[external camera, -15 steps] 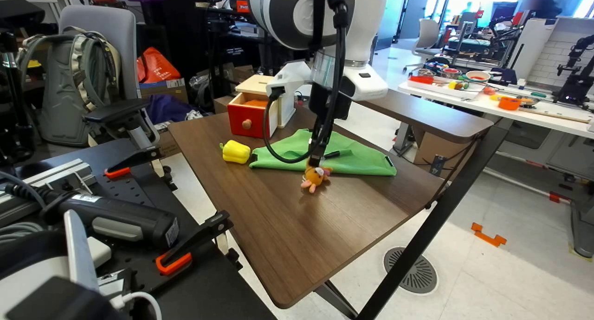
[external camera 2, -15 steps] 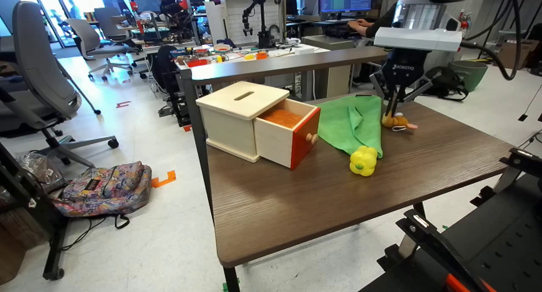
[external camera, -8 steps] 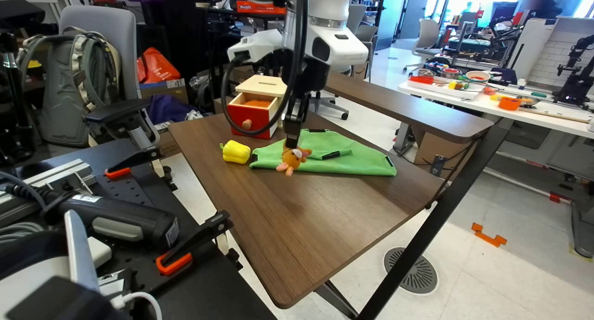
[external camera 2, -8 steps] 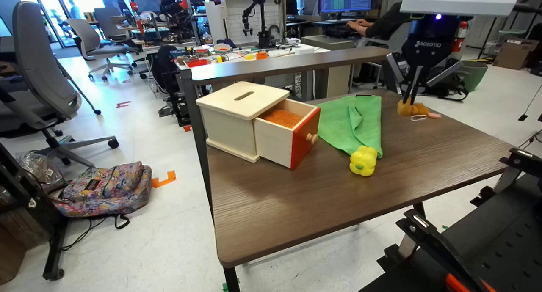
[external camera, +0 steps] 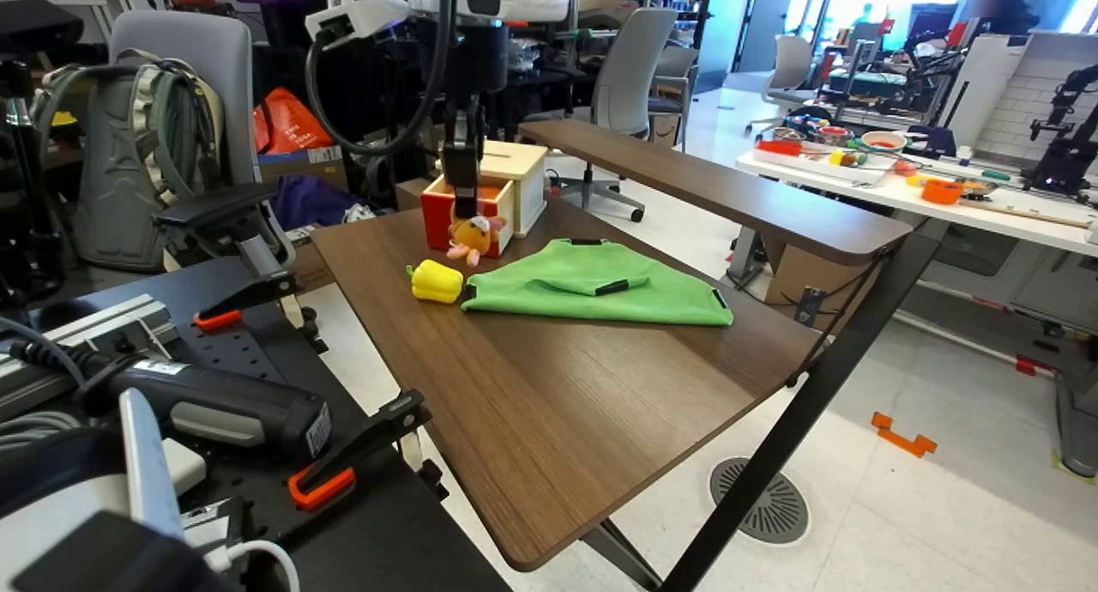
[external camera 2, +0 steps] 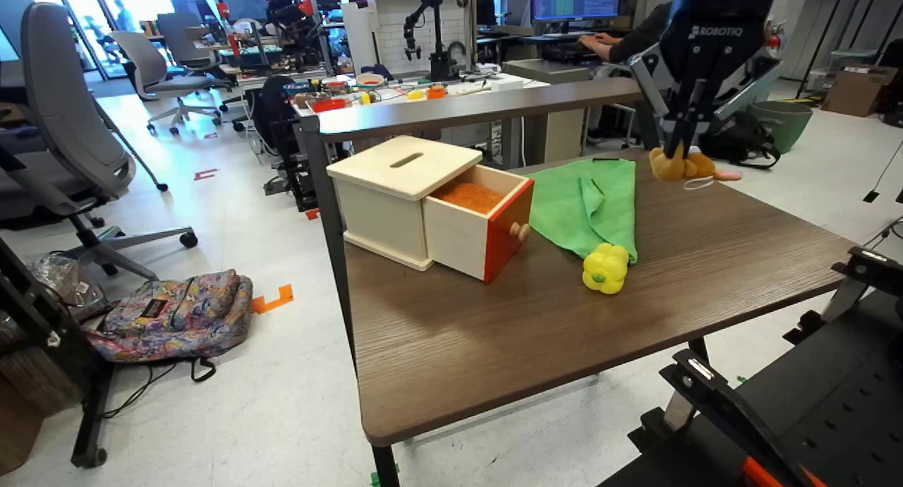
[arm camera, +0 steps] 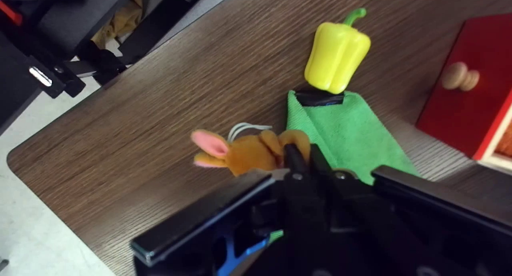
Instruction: Put the brown doll beside the yellow pepper
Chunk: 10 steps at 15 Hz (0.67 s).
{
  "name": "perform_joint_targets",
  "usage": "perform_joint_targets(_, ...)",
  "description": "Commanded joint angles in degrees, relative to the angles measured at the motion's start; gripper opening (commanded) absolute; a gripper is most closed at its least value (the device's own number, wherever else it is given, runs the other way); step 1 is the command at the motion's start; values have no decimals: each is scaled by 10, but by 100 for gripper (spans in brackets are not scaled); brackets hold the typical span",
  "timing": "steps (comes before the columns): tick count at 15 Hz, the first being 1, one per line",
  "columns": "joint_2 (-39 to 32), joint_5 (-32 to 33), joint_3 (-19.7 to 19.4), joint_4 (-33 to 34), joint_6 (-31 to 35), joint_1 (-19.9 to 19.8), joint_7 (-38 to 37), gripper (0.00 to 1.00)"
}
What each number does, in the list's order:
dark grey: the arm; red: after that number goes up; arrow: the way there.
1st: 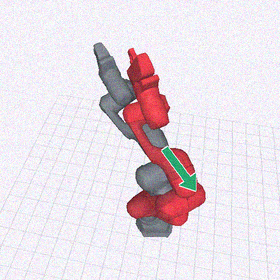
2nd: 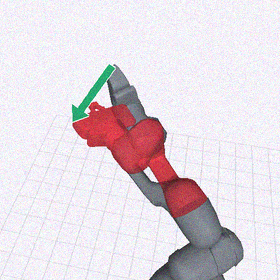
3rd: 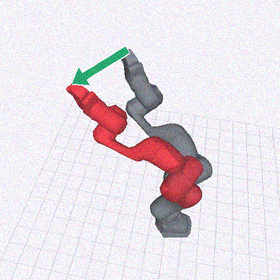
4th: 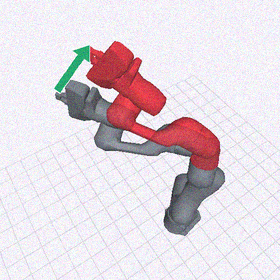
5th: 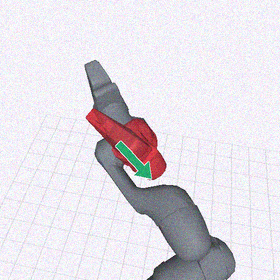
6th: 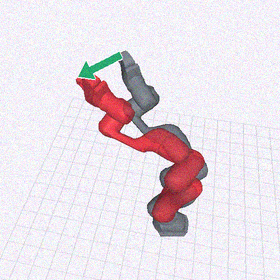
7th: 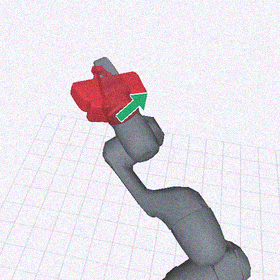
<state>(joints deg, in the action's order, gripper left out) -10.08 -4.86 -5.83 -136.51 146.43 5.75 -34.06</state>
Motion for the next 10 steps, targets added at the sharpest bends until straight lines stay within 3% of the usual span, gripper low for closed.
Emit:
perform_joint_targets(1,28,71,25,-20,8,30,-58,2)
perform_joint_targets(10,-18,175,83,41,-48,82,-115,2)
